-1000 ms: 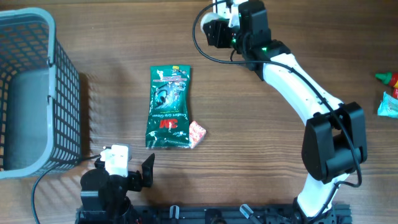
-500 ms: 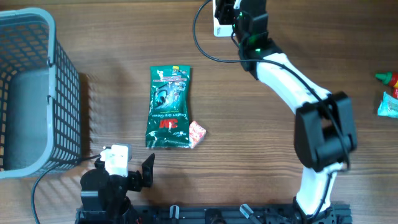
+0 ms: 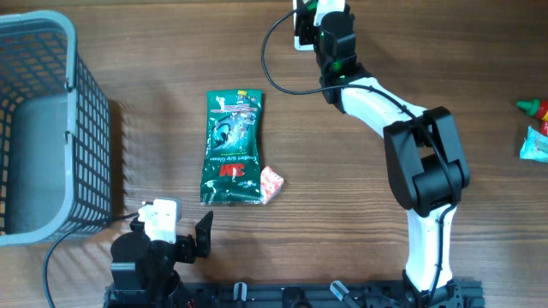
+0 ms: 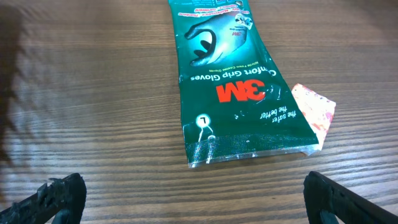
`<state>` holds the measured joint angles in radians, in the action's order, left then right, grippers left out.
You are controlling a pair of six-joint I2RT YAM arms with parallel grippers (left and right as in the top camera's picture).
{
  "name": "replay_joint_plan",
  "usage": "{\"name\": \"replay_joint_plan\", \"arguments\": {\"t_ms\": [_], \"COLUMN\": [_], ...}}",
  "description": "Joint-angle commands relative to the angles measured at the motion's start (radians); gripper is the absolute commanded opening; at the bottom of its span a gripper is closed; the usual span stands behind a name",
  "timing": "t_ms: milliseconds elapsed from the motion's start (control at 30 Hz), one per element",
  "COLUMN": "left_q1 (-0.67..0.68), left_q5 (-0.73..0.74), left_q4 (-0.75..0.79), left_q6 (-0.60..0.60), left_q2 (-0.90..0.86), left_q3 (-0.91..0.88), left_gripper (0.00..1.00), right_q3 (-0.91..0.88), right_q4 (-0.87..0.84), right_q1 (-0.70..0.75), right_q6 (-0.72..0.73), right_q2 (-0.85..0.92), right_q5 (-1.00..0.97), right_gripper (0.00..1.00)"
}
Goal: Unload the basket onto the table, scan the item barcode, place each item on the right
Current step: 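Hold the green-lid jar under the white scanner, then carry the green-lid jar to the right table edge and release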
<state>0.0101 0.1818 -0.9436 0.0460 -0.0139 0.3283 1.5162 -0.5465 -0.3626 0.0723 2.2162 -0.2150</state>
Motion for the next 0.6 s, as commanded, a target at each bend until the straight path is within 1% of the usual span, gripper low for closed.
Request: {"name": "replay_joint_plan", "arguments": {"t_ms": [0, 100, 267, 400, 567], "left_q1": [-0.006, -0.006, -0.006, -0.006, -0.006], "left_q5": [0.012, 0.012, 0.012, 0.012, 0.012], "left_q4": [-0.001, -0.001, -0.001, -0.001, -0.001], "left_q6": [-0.006, -0.006, -0.006, -0.006, -0.006], "left_q2": [0.007, 0.007, 0.007, 0.007, 0.007], "left_q3": [-0.001, -0.001, -0.001, -0.001, -0.001], "left_gripper": [1.00, 1.00, 1.00, 1.00, 1.00], "right_q3": [0.017, 0.017, 0.017, 0.017, 0.017], "right_q4": [-0.011, -0.010, 0.019, 0.074, 0.179], "right_q1": [0.019, 0.021, 0.025, 0.048, 0.121], "right_q6": [-0.021, -0.021, -0.021, -0.024, -0.023], "right_q2": [-0.010, -0.010, -0.019, -0.055, -0.112], "right_q5": [-0.026, -0.073, -0.211, -0.278, -0.406], "right_gripper": [0.62, 0.62, 0.61, 0.61, 0.60]}}
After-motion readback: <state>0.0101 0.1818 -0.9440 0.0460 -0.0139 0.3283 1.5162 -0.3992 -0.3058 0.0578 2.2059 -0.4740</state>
